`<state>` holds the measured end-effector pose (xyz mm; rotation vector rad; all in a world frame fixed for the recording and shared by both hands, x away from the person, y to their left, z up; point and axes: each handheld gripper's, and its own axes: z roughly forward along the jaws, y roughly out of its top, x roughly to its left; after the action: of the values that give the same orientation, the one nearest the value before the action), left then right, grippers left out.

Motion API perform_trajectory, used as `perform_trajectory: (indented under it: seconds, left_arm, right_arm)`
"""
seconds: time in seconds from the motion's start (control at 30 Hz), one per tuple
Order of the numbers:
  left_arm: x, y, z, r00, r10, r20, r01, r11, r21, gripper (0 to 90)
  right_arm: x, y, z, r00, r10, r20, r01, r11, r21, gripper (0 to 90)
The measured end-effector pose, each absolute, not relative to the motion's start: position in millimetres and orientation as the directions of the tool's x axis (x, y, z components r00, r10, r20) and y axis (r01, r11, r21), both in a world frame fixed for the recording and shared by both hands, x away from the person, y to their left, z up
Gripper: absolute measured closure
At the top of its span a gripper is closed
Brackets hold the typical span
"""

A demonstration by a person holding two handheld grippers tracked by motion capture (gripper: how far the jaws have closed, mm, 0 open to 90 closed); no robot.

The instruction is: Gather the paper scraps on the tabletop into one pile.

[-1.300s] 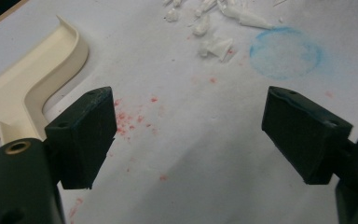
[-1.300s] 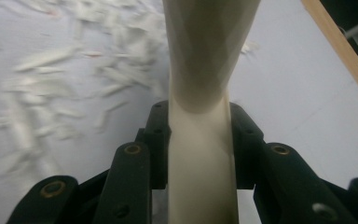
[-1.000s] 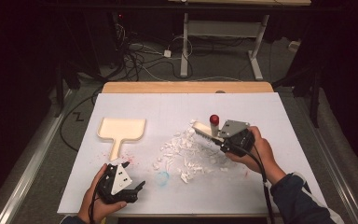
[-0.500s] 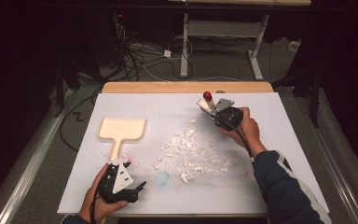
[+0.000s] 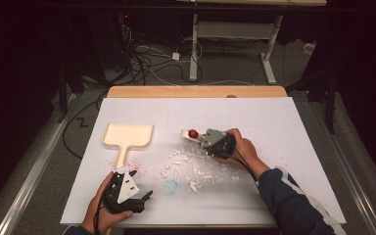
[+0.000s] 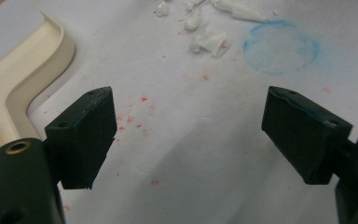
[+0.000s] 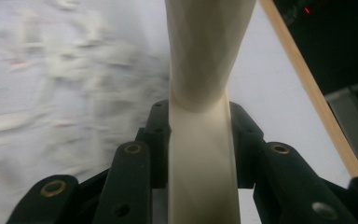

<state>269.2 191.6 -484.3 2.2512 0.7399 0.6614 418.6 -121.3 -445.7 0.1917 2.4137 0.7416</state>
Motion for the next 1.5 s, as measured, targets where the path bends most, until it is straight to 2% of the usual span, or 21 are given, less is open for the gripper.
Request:
perform_trajectory:
  seconds: [0.03, 0.13, 0.27, 0.43, 0.53, 0.6, 0.8, 1.0, 1.13, 1.23, 1.37, 1.5]
  left_arm:
    - [268, 191, -484, 0.711, 0.658, 0.249, 0.316, -0.616, 0.722, 16.8]
    - [269, 190, -484, 0.713, 0.658, 0.242, 0.319, -0.612, 0.724, 16.8]
    - [270, 191, -483, 0.718, 0.661, 0.219, 0.325, -0.596, 0.734, 17.9]
    - [270, 191, -482, 0.715, 0.665, 0.215, 0.324, -0.588, 0.741, 18.0]
    - [270, 190, -482, 0.718, 0.662, 0.215, 0.324, -0.592, 0.738, 17.9]
    - [269, 190, -481, 0.721, 0.659, 0.216, 0.316, -0.589, 0.744, 18.0]
    - [268, 189, -482, 0.729, 0.649, 0.219, 0.312, -0.599, 0.738, 17.9]
    - [269, 187, -481, 0.733, 0.64, 0.229, 0.305, -0.61, 0.731, 17.9]
    - [269, 186, -481, 0.738, 0.634, 0.232, 0.301, -0.616, 0.728, 17.9]
    - [270, 185, -481, 0.741, 0.631, 0.231, 0.299, -0.617, 0.728, 17.9]
    - [270, 184, -482, 0.746, 0.625, 0.23, 0.3, -0.624, 0.721, 18.0]
    - [271, 184, -482, 0.745, 0.624, 0.238, 0.293, -0.626, 0.723, 18.1]
  right_arm:
    - [400, -123, -444, -0.836, 0.247, -0.489, -0.087, 0.822, 0.563, 67.8]
    - [378, -126, -439, -0.85, 0.192, -0.491, -0.143, 0.812, 0.566, 67.9]
    - [365, -131, -430, -0.838, 0.196, -0.509, -0.149, 0.816, 0.559, 68.1]
    - [361, -158, -405, -0.81, 0.34, -0.478, -0.075, 0.748, 0.659, 68.0]
    - [360, -171, -397, -0.799, 0.385, -0.462, -0.032, 0.739, 0.673, 68.1]
    - [358, -192, -392, -0.775, 0.469, -0.424, 0.054, 0.717, 0.695, 68.0]
    - [347, -230, -393, -0.731, 0.577, -0.364, 0.185, 0.682, 0.708, 68.0]
    - [338, -253, -402, -0.691, 0.647, -0.321, 0.306, 0.665, 0.681, 68.0]
    - [341, -258, -413, -0.645, 0.683, -0.343, 0.386, 0.678, 0.625, 68.0]
    - [343, -258, -414, -0.634, 0.705, -0.318, 0.404, 0.653, 0.64, 68.0]
    - [344, -242, -416, -0.649, 0.71, -0.274, 0.439, 0.643, 0.627, 67.9]
    - [343, -214, -421, -0.657, 0.693, -0.298, 0.424, 0.666, 0.614, 67.8]
